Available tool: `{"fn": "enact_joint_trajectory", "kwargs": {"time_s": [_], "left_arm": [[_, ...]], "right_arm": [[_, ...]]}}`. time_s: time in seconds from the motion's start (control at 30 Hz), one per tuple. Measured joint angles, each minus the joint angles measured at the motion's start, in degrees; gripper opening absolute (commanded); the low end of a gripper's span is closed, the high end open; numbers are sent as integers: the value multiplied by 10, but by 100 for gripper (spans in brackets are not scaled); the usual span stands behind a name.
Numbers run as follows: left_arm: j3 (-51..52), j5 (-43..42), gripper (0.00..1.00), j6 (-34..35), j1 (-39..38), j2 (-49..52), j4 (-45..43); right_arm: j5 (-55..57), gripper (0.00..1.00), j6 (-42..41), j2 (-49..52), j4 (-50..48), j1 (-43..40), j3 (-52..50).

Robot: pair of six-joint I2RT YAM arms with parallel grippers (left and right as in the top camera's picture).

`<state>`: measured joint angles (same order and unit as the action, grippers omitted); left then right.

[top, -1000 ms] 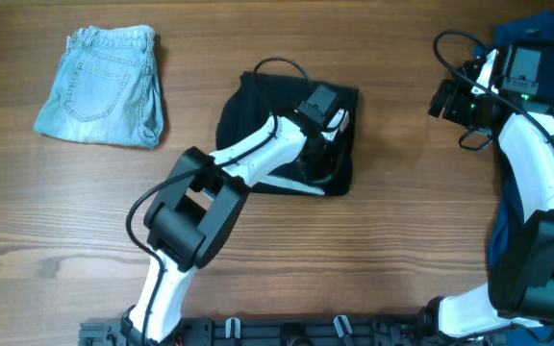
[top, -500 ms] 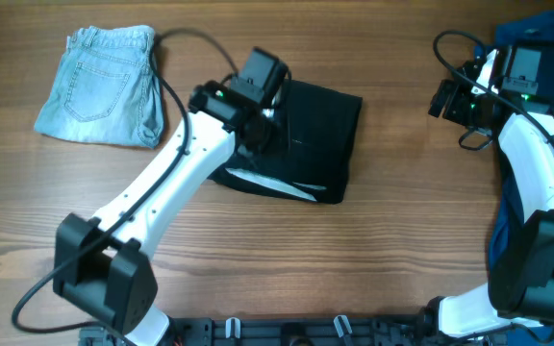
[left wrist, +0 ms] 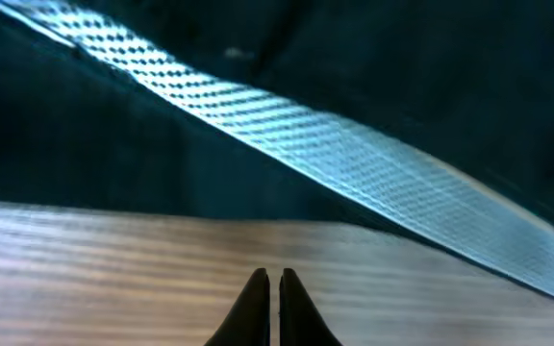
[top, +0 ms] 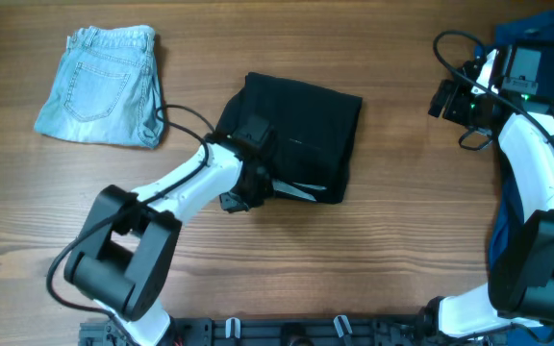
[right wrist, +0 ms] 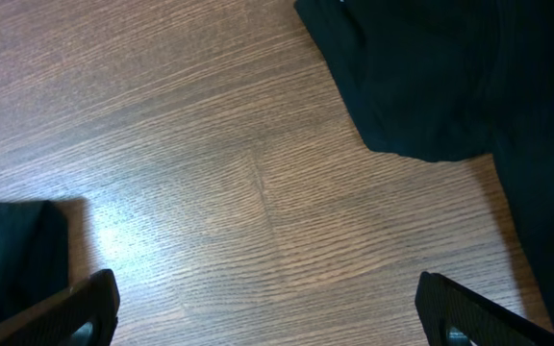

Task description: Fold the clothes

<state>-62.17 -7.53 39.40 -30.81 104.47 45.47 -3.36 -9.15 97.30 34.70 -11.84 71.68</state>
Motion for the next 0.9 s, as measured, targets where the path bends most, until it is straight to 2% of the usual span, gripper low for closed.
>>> {"fn": "enact_joint_trajectory", "kwargs": {"time_s": [0.27,0.43,0.63,0.7,0.77,0.8,0.83,0.9], "left_arm": [[11,34,7,8,10,10,-74],[12,105,7,8,40,11,-137],[15,149,8,-44,87,28,-261],[12,157,8,-60,112,28,-251],[-5,158,11,-68,131,28,-203],[-23,159,16,-73,144,28,-182],[-45,159,26,-76,157,28,-165],[-95,135,56,-85,175,26,-115]], "right_arm": [[0,100,0,0,0,0,0],[0,100,0,0,0,0,0],[0,99,0,0,0,0,0],[0,100,0,0,0,0,0],[0,100,0,0,0,0,0],[0,100,0,0,0,0,0],[0,99,0,0,0,0,0],[0,99,0,0,0,0,0]]}}
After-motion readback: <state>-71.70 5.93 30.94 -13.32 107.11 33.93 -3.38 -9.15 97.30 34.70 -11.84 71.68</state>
